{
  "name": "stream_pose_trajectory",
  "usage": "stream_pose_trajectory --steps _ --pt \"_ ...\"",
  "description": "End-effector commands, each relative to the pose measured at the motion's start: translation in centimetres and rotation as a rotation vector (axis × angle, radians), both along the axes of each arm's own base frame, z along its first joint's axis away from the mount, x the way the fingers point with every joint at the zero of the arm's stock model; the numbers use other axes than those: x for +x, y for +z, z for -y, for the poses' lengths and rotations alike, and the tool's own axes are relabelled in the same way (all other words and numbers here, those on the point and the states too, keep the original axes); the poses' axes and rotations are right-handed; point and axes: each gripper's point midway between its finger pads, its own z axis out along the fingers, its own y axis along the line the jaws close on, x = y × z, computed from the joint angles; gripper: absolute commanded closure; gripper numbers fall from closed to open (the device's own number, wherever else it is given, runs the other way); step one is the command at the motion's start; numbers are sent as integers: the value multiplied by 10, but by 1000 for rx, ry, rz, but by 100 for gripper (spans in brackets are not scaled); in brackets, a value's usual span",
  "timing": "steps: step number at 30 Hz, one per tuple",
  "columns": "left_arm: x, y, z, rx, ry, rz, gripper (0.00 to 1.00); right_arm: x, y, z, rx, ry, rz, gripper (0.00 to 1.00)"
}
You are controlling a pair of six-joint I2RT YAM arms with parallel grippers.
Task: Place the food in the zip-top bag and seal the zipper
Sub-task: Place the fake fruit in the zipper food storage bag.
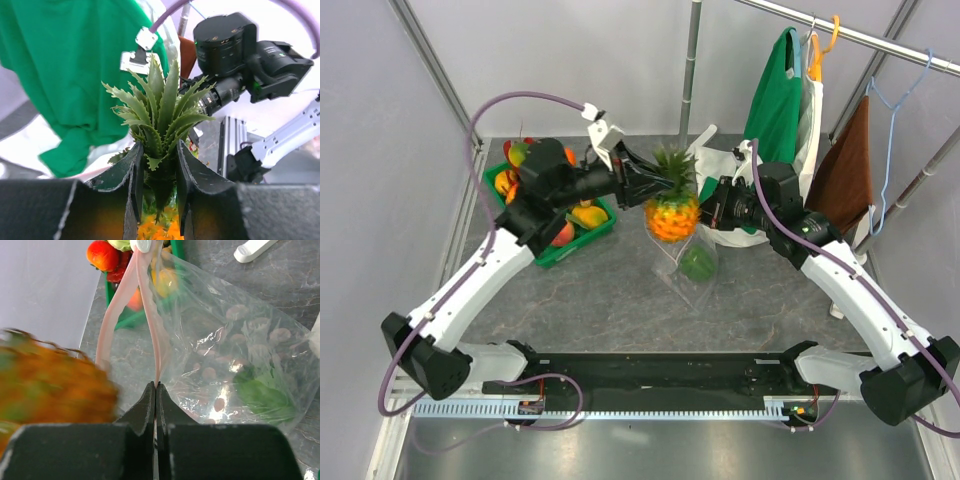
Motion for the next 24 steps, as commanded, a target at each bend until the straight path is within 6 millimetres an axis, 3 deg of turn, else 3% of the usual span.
stream_pose_trajectory --steps 1,4,7,14,17,20,22,24 --pt "4 11 26 -164 23 25 98 1 33 -3 66 6 65 100" --pt "24 -22 27 -127 126 3 98 1 36 -1 74 -3 57 100" --pt "42 -43 11 -71 263 30 98 -2 39 3 78 -14 59 100" --pt "71 -72 -23 41 548 -34 98 -2 37 1 93 -5 39 100" --pt "61 -71 -13 35 528 -85 98 0 37 -1 103 -2 39 100" --pt "37 -62 3 -6 450 -123 95 1 39 -2 117 -5 41 100" --pt "24 -68 8 3 416 -201 88 1 42 -3 128 -2 44 100" --pt "19 -84 3 56 427 -263 69 2 46 -2 128 -6 57 100"
